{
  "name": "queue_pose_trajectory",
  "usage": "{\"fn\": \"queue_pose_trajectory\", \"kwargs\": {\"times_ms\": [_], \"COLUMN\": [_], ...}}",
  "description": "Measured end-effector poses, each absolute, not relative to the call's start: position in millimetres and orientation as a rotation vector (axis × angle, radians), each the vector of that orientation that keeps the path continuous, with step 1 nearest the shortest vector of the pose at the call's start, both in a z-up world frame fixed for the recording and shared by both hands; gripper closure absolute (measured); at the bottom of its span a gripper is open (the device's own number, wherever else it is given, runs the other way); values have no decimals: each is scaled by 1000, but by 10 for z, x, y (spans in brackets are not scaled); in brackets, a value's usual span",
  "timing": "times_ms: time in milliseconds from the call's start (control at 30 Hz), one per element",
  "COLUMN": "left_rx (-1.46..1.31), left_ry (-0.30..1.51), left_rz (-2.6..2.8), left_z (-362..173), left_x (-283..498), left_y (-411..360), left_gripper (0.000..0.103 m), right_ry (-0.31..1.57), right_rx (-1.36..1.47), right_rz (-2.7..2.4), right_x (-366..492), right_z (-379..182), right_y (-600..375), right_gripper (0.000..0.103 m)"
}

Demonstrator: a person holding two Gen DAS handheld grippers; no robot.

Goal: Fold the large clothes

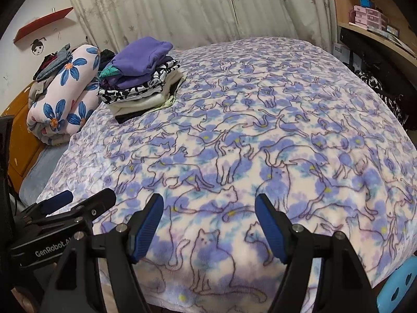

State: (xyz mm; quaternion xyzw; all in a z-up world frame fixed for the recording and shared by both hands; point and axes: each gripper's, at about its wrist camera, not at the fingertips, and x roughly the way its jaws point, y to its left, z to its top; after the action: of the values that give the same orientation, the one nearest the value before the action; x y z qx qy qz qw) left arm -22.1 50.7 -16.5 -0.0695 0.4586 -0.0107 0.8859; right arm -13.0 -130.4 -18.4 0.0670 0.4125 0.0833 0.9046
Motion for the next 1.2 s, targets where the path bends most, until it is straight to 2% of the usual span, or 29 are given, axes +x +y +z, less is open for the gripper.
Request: {"fn": "queue_pose_trajectory", "kwargs": {"times_ms": [1200], "left_rx": [-143], "left_ry": [960], "left_rz": [0], "left_z": [-166], "left_x": [-281], "left_y": [528], "left_gripper": [1], "right_ry": [845], "right_rx": [136], "right_rz": [171], "right_x": [-139], "right_z": [-153], "right_y": [-1284], "right_gripper": [30]}}
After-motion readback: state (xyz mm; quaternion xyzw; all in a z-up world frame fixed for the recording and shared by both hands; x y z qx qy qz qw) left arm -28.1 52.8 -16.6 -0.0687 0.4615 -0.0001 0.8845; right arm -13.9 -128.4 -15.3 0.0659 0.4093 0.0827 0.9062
